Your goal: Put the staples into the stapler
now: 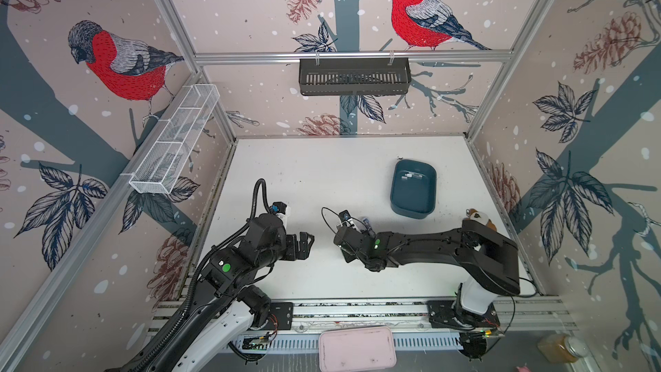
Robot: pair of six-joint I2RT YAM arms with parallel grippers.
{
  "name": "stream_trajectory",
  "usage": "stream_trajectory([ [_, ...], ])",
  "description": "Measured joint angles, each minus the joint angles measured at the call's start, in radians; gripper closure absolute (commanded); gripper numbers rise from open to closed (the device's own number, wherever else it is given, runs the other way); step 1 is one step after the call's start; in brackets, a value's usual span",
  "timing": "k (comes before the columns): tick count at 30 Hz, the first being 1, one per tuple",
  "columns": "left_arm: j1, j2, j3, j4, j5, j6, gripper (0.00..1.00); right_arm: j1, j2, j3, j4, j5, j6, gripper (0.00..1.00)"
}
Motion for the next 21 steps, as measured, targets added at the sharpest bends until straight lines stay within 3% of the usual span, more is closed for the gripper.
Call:
stream_trajectory([
  [10,0.0,0.0,0.0,0.0,0.0,0.0,0.01,0.008,0.0,-0.005,0.0,0.0,0.0,0.85],
  [21,0.0,0.0,0.0,0.0,0.0,0.0,0.01,0.013,0.004,-0.006,-0.013,0.001,0.003,0.71],
])
